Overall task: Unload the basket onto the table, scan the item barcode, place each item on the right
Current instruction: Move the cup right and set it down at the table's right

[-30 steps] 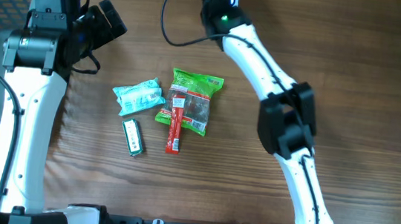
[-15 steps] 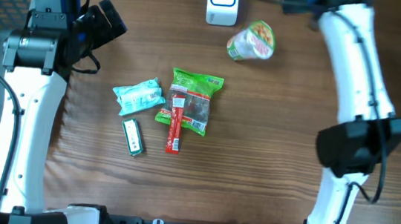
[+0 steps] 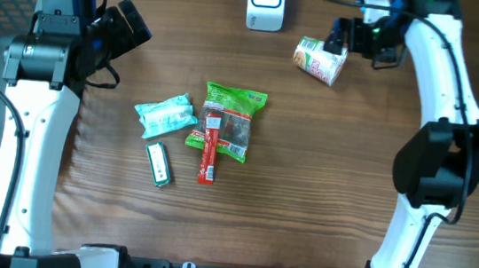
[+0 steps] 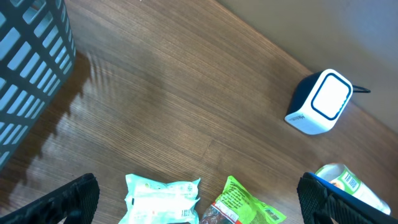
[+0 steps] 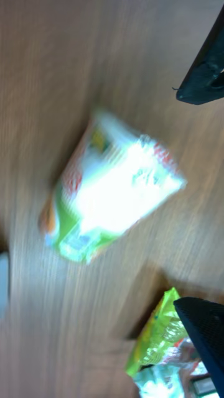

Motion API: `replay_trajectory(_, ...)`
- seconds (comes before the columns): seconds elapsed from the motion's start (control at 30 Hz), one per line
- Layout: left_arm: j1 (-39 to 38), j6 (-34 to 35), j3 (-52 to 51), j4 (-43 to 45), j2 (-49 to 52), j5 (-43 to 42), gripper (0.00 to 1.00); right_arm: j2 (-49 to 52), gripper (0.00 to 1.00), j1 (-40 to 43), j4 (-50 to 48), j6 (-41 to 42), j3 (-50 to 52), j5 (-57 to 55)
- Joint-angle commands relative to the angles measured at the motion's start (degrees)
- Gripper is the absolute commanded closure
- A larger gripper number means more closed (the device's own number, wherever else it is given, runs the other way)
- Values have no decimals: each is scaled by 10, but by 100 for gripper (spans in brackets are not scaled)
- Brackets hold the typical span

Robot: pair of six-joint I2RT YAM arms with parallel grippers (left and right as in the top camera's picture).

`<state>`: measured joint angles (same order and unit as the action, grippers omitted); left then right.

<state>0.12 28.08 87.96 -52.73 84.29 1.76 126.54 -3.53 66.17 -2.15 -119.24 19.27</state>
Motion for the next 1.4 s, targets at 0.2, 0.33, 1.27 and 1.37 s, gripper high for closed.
replay_trajectory(0.2,3,-11,9,1,-10,-2,0,7,0,-64,-101,-56,0,-33)
replay_trajectory(0.33,3,-11,9,1,-10,-2,0,8,0,-85,-142,2,1,-25)
replay_trajectory(1.27,3,-11,9,1,-10,-2,0,92,2,-70,-74,-202,1,-229)
replay_trajectory(1.37,3,-11,9,1,-10,-2,0,92,6,-57,-31,-197,1,-275)
